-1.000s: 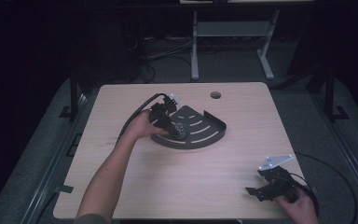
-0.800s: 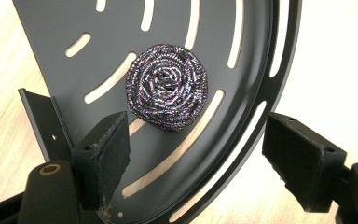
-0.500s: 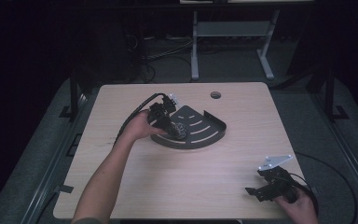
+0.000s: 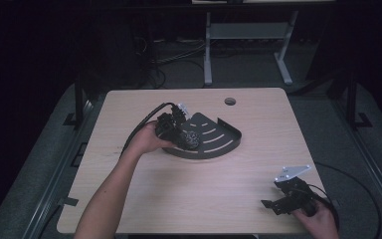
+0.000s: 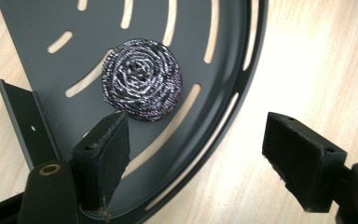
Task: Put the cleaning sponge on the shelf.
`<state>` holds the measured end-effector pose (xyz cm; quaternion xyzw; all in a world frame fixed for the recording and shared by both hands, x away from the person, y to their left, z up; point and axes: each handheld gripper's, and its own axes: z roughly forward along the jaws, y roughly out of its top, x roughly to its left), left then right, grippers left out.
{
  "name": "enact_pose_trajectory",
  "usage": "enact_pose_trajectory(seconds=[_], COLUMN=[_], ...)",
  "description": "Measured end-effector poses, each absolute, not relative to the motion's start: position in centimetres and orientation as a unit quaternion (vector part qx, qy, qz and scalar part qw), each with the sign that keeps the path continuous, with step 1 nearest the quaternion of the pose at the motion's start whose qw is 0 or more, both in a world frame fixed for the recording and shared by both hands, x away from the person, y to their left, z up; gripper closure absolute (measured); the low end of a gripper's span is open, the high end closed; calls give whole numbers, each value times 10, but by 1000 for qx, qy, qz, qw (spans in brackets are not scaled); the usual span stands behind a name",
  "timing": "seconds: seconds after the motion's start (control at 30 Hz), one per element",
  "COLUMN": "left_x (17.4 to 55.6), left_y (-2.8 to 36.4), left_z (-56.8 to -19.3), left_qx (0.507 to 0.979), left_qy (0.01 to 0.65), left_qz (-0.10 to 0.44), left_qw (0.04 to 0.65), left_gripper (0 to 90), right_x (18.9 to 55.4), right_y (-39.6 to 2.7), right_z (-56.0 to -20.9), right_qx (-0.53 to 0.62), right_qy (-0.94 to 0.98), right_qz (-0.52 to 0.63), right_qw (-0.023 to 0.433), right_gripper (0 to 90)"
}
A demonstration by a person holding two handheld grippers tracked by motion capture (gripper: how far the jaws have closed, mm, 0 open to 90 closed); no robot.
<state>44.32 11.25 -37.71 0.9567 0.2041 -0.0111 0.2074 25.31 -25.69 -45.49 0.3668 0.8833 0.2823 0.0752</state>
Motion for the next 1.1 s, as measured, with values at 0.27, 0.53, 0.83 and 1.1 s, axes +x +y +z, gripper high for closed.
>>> enact_pose_trajectory(seconds=[0.27, 0.53, 0.83, 1.1], left_x=[435, 425, 412, 401], left_y=[118, 125, 132, 137], left_z=[-376, -378, -382, -383], left_qx=[956, 954, 955, 954], left_qy=[205, 209, 205, 206], left_qz=[-6, -5, -5, -1], left_qw=[211, 213, 214, 219], left_gripper=[227, 227, 227, 227], right_x=[254, 254, 255, 256], right_y=[-257, -257, -256, -256], right_z=[-456, -455, -456, -457], right_qx=[368, 367, 368, 370], right_qy=[883, 884, 883, 883], right_qz=[282, 281, 281, 278], right_qw=[74, 76, 78, 76], right_gripper=[150, 150, 150, 150])
